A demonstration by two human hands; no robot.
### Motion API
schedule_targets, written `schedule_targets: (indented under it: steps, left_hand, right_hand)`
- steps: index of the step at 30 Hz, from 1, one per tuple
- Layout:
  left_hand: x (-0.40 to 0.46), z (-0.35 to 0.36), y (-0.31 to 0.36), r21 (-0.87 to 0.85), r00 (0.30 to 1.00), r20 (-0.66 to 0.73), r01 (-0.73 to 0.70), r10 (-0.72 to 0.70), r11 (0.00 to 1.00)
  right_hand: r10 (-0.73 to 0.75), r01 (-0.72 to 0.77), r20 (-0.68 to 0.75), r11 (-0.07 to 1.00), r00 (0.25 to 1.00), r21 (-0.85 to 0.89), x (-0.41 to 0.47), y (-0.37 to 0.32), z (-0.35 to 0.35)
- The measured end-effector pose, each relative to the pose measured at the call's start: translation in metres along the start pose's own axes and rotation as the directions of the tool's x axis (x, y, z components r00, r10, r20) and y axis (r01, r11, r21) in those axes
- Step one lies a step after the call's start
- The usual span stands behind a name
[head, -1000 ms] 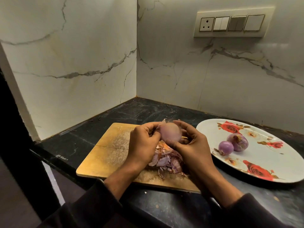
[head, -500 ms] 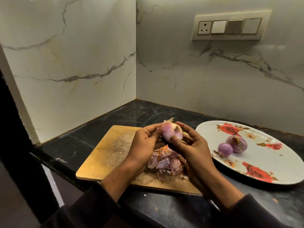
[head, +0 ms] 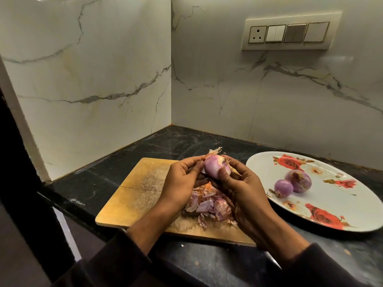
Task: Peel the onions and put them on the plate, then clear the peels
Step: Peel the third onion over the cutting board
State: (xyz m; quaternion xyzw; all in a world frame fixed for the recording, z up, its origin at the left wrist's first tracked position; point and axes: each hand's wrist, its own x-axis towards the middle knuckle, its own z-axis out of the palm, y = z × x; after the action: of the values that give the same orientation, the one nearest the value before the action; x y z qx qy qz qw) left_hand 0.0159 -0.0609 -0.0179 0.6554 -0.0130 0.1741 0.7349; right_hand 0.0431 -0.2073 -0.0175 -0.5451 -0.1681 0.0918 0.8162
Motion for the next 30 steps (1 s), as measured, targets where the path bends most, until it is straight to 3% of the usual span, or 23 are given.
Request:
schedule_targets:
  steps: [4,8,19,30]
  left_hand:
    - [-0.0006,0.001,0.0006,-0.038,0.997,0.063,0.039,-0.036,0.999]
    - [-0.0005,-0.0014,0.0014,-0.037,1.0,0.014,0.009,-0.009,0.999]
    - [0.001,-0.0041,-0.0015,0.04,1.0,-0.022,-0.011,0.012,0.999]
    - [0.0004,-0.0032,0.0005,-0.047,0.998,-0.033,0.043,-0.045,0.998]
  right_hand:
    - [-0.026,0.025,-0.041,0.999,0.999,-0.037,0.0003,0.0013,-0.0015]
    - [-0.03,0.029,-0.016,0.997,0.999,-0.073,-0.001,-0.0017,0.0014]
    - [0.18,-0.173,-0.038,0.974,0.983,0.147,-0.0016,-0.0079,0.0013]
    - [-0.019,0.016,-0.011,0.985,1.0,-0.173,-0.0032,-0.0048,-0.0009]
